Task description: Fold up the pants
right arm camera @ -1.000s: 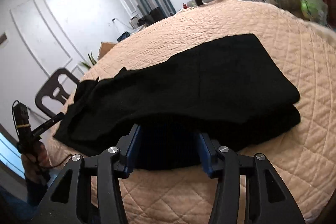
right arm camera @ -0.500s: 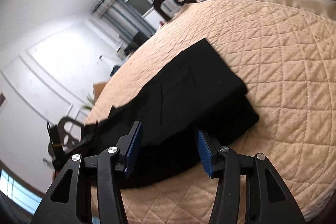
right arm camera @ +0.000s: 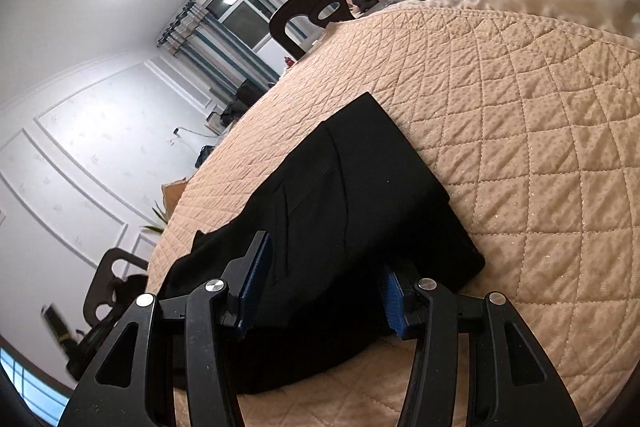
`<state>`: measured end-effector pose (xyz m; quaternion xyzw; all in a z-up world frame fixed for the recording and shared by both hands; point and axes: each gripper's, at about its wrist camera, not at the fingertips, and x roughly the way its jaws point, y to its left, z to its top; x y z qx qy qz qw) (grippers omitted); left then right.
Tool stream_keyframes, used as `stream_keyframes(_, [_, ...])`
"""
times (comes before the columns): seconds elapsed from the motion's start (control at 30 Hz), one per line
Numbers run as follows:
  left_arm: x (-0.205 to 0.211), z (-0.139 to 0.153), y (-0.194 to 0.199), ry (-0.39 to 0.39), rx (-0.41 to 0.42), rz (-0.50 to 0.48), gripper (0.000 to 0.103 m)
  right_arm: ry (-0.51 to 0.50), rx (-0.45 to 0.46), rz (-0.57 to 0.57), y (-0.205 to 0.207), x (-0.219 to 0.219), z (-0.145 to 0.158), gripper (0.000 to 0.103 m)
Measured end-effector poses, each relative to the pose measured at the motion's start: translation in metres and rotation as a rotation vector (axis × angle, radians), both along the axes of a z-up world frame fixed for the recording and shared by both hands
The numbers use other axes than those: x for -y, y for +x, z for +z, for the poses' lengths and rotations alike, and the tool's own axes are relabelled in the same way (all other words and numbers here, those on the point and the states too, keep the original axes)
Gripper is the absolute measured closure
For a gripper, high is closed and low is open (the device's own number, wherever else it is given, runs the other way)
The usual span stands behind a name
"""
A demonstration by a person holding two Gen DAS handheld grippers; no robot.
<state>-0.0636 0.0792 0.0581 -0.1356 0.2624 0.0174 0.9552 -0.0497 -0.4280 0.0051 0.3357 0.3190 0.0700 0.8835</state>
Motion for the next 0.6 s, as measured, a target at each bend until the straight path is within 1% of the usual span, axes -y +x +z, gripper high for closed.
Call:
stream_keyframes(0.1, [-0.029, -0.018, -0.013, -0.090, -0.024, 0.013, 0.096, -0.015, -0.002, -0.004, 0.000, -0.001, 0.001, 0.052])
stream_keyframes(0.17, [-0.038, -0.030, -0.008, -0.148, -0.048, 0.006, 0.095, -0.021, -0.006, -0.005, 0.001, -0.002, 0.001, 0.052])
stream_keyframes(0.23, [-0.043, -0.040, -0.003, -0.208, -0.067, 0.013, 0.090, -0.024, -0.011, -0.008, 0.001, -0.002, 0.002, 0.052])
stream_keyframes(0.27, [-0.044, -0.043, -0.004, -0.234, -0.064, 0.012, 0.077, -0.026, -0.013, -0.010, 0.002, -0.002, 0.002, 0.052])
stream_keyframes(0.3, [-0.044, -0.045, -0.004, -0.255, -0.061, 0.013, 0.062, -0.027, -0.013, -0.012, 0.002, -0.002, 0.002, 0.052])
stream_keyframes(0.37, [-0.044, -0.050, -0.007, -0.306, -0.052, 0.012, 0.053, -0.027, -0.013, -0.014, 0.002, -0.001, 0.001, 0.052])
stream_keyframes(0.4, [-0.043, -0.051, -0.007, -0.326, -0.050, 0.010, 0.053, -0.028, -0.013, -0.014, 0.002, -0.001, 0.002, 0.052])
stream_keyframes(0.43, [-0.042, -0.050, -0.010, -0.338, -0.045, 0.016, 0.052, -0.028, -0.013, -0.013, 0.002, 0.000, 0.002, 0.052])
stream_keyframes(0.47, [-0.040, -0.048, -0.012, -0.342, -0.038, 0.021, 0.047, -0.026, -0.013, -0.013, 0.002, 0.000, 0.002, 0.052])
stream_keyframes(0.5, [-0.039, -0.047, -0.011, -0.331, -0.035, 0.025, 0.046, -0.025, -0.012, -0.015, 0.002, 0.000, 0.001, 0.052])
stream_keyframes(0.53, [-0.037, -0.047, -0.008, -0.301, -0.046, 0.040, 0.046, -0.025, -0.011, -0.019, 0.002, 0.001, 0.001, 0.052])
stream_keyframes(0.57, [-0.037, -0.048, -0.006, -0.279, -0.056, 0.061, 0.047, -0.027, -0.010, -0.023, 0.002, 0.002, 0.001, 0.052])
stream_keyframes(0.6, [-0.038, -0.051, -0.003, -0.269, -0.072, 0.081, 0.054, -0.028, -0.010, -0.029, 0.002, 0.003, 0.001, 0.052])
